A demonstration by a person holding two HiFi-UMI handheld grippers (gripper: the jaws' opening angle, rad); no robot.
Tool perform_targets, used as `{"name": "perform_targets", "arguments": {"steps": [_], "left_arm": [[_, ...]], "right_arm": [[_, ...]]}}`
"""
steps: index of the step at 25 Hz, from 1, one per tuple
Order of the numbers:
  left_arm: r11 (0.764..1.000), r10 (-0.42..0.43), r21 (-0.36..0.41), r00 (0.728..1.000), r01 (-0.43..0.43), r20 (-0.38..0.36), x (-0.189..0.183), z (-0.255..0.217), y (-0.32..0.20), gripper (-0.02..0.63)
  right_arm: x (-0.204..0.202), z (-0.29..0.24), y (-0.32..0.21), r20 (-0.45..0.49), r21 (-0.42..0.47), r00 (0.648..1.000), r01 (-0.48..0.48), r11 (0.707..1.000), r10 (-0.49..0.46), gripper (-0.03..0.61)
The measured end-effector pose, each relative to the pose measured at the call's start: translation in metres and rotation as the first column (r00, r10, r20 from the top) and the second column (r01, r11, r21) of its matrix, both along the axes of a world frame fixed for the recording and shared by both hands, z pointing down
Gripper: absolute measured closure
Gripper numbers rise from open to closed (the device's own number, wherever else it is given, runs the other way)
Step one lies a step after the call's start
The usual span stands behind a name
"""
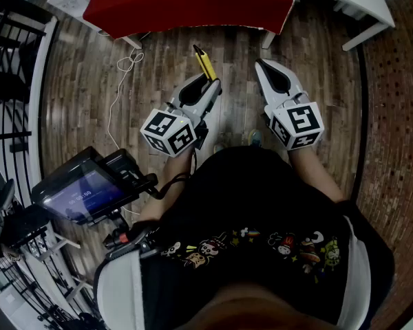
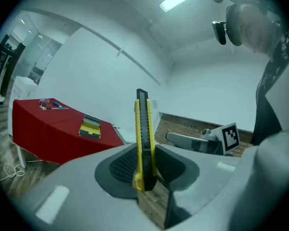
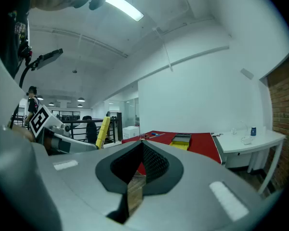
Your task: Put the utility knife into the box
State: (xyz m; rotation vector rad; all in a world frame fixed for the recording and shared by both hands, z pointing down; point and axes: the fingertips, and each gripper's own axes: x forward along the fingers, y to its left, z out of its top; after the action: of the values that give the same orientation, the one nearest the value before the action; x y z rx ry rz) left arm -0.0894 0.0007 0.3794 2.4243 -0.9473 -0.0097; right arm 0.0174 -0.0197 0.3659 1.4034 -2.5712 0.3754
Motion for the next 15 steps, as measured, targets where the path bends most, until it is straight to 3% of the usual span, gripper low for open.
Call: {"name": "perform_targets", "arguments": {"steps": [8, 15], "left_arm": [[1.0, 0.004, -0.01, 1.0, -0.004, -0.003, -0.0011, 0.0011, 0.0032, 0.499], [1.0, -0.025, -0.017, 0.999, 0.025, -0.032, -0.0023, -0.0007, -0.0013, 0.499]], "right_arm": [[0.0013, 0.002, 0.0051, -0.002, -0.009, 1.0, -0.008, 1.0, 0.008, 0.555], [-0.0074, -0.0074, 0.0015, -0.02, -0.004, 0.998, 0.051, 0.999, -0.051, 0.554]]}}
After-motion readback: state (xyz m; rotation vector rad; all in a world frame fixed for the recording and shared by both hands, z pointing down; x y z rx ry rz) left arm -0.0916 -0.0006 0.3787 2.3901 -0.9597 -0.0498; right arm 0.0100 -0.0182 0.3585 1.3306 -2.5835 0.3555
